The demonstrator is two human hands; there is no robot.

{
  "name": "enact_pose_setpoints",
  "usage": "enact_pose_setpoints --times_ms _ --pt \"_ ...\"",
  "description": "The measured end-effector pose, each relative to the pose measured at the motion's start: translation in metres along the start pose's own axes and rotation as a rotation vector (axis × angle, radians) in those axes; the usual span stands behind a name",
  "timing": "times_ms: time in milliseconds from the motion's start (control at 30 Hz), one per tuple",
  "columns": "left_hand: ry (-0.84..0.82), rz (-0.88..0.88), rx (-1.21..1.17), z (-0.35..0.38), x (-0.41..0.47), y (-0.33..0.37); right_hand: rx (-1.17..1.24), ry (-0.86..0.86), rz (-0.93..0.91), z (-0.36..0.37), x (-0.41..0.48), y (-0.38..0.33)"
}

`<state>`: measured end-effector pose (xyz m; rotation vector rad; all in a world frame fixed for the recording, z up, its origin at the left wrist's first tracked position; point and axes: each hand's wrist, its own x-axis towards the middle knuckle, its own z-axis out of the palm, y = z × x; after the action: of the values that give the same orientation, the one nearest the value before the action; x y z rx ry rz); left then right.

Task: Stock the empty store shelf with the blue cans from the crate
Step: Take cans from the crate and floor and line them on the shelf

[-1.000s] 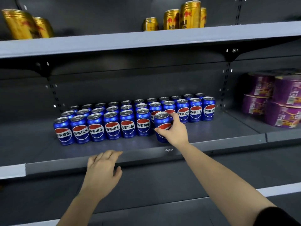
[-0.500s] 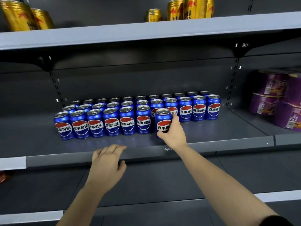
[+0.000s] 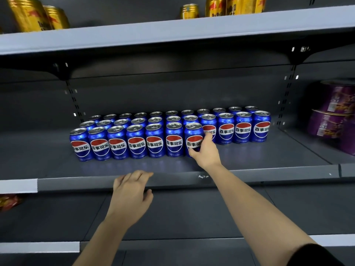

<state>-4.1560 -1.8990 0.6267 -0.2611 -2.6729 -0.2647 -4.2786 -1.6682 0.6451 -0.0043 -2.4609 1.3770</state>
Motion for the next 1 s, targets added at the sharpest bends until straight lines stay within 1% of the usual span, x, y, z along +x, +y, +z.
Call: enact_pose_setpoints --times_ms 233,367,467,600,700,867,1000 --pt "0.004 -0.012 0.016 0.000 0.004 -0.007 -0.065 -0.009 -0.027 0.006 0.003 0.004" --pt "-0.005 -0.022 0.011 0.002 0.003 -0.005 -0.149 0.012 -0.044 0.008 0.000 0.005" --pt "-0.001 -0.028 0.000 0.002 0.000 -0.004 -0.153 0.026 -0.036 0.009 -0.001 0.005" --pt "0.008 -0.039 -0.004 0.000 -0.009 -0.010 -0.090 0.152 -0.088 0.006 -0.006 0.005" --pt "-0.003 -0.061 0.000 -0.004 -0.021 -0.015 -0.021 0.217 -0.172 0.004 -0.016 0.003" --pt "-0.002 -0.100 -0.006 -0.006 -0.046 -0.027 0.032 0.190 -0.288 0.019 -0.053 -0.002" --pt "-0.019 -0.133 -0.009 -0.003 -0.072 -0.037 0.034 0.103 -0.377 0.048 -0.099 -0.010"
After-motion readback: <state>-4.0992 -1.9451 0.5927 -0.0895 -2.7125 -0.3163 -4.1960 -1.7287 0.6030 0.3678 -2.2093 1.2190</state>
